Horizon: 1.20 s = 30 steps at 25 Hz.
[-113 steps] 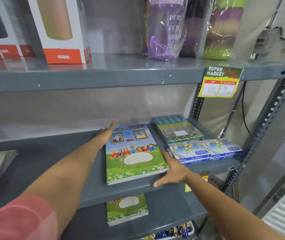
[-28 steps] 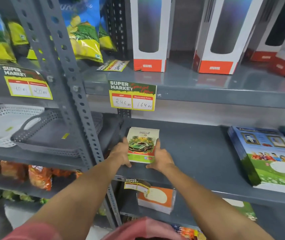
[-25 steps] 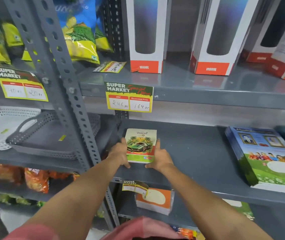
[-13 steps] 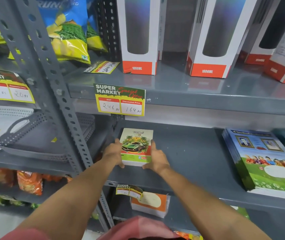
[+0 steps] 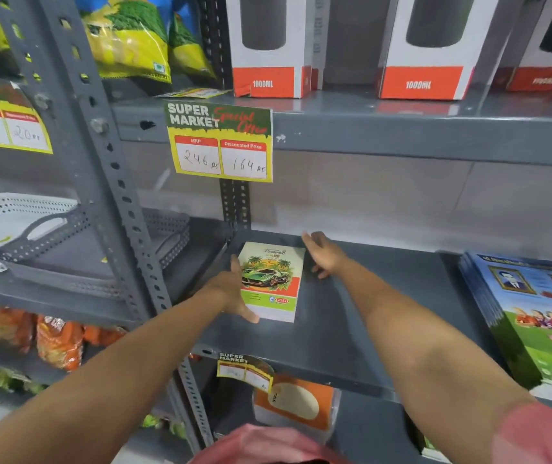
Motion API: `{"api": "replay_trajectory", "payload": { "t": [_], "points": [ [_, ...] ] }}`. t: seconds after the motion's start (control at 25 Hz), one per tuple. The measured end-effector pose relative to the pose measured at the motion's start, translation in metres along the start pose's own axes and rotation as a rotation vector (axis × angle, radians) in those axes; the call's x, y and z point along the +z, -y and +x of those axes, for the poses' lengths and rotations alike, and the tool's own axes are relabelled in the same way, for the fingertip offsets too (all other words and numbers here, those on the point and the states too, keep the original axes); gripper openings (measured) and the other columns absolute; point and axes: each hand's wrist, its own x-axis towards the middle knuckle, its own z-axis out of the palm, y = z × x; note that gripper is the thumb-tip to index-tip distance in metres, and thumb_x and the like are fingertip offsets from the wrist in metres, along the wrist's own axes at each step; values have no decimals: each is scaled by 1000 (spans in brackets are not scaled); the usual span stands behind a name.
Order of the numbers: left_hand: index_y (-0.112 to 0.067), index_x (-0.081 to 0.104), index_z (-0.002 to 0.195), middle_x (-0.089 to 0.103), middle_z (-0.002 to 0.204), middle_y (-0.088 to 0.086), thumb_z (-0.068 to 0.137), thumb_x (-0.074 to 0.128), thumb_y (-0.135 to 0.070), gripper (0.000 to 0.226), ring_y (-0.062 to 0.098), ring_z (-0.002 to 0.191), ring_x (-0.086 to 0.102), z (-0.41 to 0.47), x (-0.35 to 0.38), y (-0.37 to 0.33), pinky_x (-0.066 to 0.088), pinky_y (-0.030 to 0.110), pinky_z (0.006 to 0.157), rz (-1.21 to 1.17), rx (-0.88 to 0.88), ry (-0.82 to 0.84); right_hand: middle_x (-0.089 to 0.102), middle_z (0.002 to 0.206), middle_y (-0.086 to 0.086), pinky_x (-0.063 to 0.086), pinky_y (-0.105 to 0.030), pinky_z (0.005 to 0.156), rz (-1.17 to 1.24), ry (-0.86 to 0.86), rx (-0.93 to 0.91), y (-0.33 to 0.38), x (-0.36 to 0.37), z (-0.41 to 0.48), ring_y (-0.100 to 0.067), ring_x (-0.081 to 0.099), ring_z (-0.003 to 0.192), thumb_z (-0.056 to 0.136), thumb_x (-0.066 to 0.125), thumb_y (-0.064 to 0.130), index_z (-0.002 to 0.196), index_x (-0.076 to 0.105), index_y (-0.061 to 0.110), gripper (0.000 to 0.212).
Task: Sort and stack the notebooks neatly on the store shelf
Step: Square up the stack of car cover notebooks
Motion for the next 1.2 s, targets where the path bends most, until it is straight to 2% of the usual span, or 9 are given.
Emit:
{"api": "replay_trajectory", "payload": {
  "t": [0.16,0.32,0.56,0.68,0.8,0.88,1.0,1.08,1.2],
  "points": [
    [-8,-25,147,53,141,7,48,87,-47,154,26,129,50,2,2,0,45,39,104,39,27,-51,47,144,-11,39,-39,98,-341,88,-130,29,9,32,-31,46,129,92,21,66,140,38,11,75],
    [-8,-23,148,56,137,6,43,83,-52,156,24,125,54,1,2,-1,48,38,101,61,29,-72,24,158,-7,17,-44,118,-403,276,-77,33,28,43,-27,22,146,85,17,76,149,28,18,86],
    [-12,-14,150,50,143,5,36,89,-48,158,27,132,47,-1,-1,-2,43,44,107,-31,-26,-104,36,153,-11,26,-41,112,-251,239,-112,33,29,42,-30,35,139,92,22,66,148,29,14,76],
    [-7,13,145,58,133,2,38,91,-46,137,24,123,55,-6,2,0,47,37,101,-108,-53,-112,35,153,-7,23,-50,115,-300,190,-90,36,14,32,-31,34,140,84,21,76,150,17,17,89],
    [-14,47,131,62,127,2,45,90,-46,101,21,117,60,-8,-4,1,49,32,99,6,-41,-32,59,132,-8,47,-40,94,-276,-8,-53,41,-2,0,-30,56,120,59,35,94,135,45,15,110],
    [-19,60,121,67,122,1,47,90,-42,83,19,111,63,-8,-9,1,50,29,97,17,-47,10,67,120,1,49,-29,77,-280,158,-31,35,-4,-29,-23,62,110,40,45,98,119,60,31,105],
    [-20,68,112,71,114,-2,46,91,-40,73,16,103,67,-9,-12,2,52,21,86,-15,-110,19,58,132,7,54,-27,76,-388,425,5,16,22,-71,-18,59,108,44,73,79,125,52,40,92],
    [-18,71,107,73,110,-1,44,92,-39,70,15,97,69,-10,-14,3,50,19,74,-37,-132,23,61,128,5,51,-28,91,-402,285,3,11,49,-87,-18,59,113,53,83,58,123,57,35,78],
    [-15,71,101,74,106,2,39,94,-38,71,18,94,70,-12,-16,2,52,23,70,-62,-179,6,70,116,3,52,-26,86,-299,15,22,11,71,-98,-18,66,105,61,84,42,112,67,25,56]
  ]
}}
